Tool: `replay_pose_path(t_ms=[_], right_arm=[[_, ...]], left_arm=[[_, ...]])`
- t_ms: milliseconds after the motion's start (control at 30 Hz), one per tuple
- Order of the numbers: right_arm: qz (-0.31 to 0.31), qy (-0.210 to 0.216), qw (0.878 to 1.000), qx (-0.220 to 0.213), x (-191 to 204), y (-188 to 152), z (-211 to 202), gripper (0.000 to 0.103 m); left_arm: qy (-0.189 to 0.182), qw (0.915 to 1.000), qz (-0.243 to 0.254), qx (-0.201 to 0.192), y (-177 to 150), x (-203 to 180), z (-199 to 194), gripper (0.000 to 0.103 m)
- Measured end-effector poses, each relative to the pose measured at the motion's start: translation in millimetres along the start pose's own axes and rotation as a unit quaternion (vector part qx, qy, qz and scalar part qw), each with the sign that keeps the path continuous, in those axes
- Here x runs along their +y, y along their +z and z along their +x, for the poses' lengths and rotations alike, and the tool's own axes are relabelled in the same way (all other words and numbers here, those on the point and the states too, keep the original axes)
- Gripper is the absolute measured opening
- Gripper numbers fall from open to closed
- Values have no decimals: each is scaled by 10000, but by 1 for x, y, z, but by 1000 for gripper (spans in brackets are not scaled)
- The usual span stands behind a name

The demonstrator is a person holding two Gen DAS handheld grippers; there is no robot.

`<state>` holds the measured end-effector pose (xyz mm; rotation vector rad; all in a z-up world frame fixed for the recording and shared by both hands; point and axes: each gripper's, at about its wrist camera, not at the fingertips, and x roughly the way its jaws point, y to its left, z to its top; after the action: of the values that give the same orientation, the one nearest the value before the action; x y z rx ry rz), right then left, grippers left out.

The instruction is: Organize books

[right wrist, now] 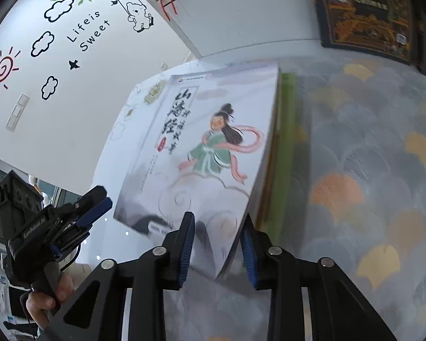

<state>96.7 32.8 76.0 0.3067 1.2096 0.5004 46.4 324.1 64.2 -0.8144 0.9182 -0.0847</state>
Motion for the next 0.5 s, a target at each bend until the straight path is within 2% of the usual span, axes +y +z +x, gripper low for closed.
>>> replay_pose_path(t_ms=[33, 133, 200, 233, 300, 333, 400, 500], right_arm=[[59, -18, 10000, 28, -4, -4, -5, 40], [277, 27, 9996, -39, -26, -25, -27, 47], [425, -78, 9990, -112, -45, -40, -41, 47], [561, -157, 9982, -146, -60, -49, -51, 47], [938, -290, 9950, -195, -95, -66, -71, 47], [1123, -359, 9927, -243, -114, -73, -82, 47], [1486, -571, 9863, -424, -157, -84, -108, 47], [1958, -764, 9750, -719, -213, -92, -143, 48]], left_arm=[[16, 10000, 21, 34, -5, -3, -2, 30], [-2, 9999, 105, 77, -19, -15, -8, 30], [-83, 9998, 168, 119, -27, -28, -10, 30], [-144, 9995, 230, 174, -34, -37, -9, 33], [-257, 9982, 432, 334, -48, -61, -3, 47], [-291, 9974, 515, 403, -53, -71, 0, 49], [-346, 9946, 758, 621, -71, -99, 14, 63], [-521, 9842, 1258, 1133, -105, -152, 45, 63]])
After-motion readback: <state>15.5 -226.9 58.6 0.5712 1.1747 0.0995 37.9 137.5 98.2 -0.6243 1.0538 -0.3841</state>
